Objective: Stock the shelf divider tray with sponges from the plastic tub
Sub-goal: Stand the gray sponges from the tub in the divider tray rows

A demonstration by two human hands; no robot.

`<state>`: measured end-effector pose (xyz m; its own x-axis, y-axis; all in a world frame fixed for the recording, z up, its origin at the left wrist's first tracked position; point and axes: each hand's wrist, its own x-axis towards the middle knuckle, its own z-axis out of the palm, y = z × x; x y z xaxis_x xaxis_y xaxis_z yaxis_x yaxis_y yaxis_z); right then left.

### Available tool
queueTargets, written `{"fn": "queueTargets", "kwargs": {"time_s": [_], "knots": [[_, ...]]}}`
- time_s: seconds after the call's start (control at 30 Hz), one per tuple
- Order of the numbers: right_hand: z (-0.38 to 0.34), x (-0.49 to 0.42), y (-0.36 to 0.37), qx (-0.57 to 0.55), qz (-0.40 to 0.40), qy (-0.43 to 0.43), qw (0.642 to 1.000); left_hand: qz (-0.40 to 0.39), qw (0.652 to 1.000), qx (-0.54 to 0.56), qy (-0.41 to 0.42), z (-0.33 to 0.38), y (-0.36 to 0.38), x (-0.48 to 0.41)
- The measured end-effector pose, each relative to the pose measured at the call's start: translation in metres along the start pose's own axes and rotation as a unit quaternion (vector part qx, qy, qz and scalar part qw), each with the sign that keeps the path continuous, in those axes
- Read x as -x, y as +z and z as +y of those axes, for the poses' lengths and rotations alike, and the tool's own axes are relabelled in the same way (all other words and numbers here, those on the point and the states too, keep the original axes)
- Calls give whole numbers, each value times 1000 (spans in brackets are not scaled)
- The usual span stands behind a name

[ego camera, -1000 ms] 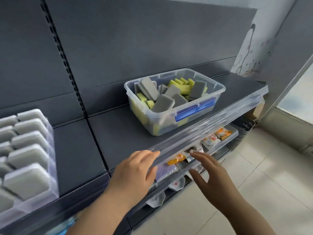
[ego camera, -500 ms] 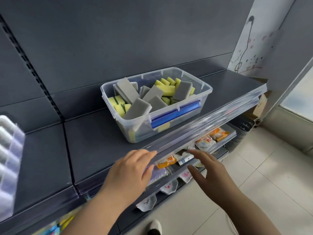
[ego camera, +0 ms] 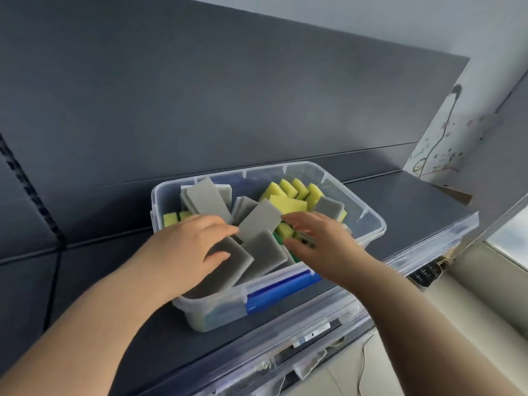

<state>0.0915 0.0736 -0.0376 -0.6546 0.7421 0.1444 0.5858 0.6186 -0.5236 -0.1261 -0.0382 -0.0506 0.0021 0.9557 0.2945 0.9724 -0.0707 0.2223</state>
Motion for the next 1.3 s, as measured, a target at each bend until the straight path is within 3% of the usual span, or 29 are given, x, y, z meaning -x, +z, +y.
{"fn": "queueTargets", "kwargs": {"time_s": [0.2,0.33,0.47,0.57,0.67,0.73,0.97,1.17,1.3], "knots": [[18,-48,23,49,-196,3,979,-260,963,-1,66,-16,8,-41],[22,-64,32,66,-233,-28,970,-302,949,73,46,-22,13,-49],[33,-79,14,-22,-206,-31,978,-234,955,180,-24,-26,13,-57],[44,-97,-13,-139,-140,-20,980,-104,968,215,-77,-27,4,-66],[61,-117,-32,-264,-71,6,962,39,969,208,-130,-29,-10,-76],[72,-126,-41,-322,-51,19,945,91,961,195,-176,-28,-15,-82],[106,-144,-53,-348,-96,52,931,103,944,162,-269,-2,-7,-102],[117,-147,-55,-369,-187,3,910,112,933,129,-317,27,4,-120],[120,-147,-58,-377,-239,-34,894,150,919,177,-320,49,7,-130]]}}
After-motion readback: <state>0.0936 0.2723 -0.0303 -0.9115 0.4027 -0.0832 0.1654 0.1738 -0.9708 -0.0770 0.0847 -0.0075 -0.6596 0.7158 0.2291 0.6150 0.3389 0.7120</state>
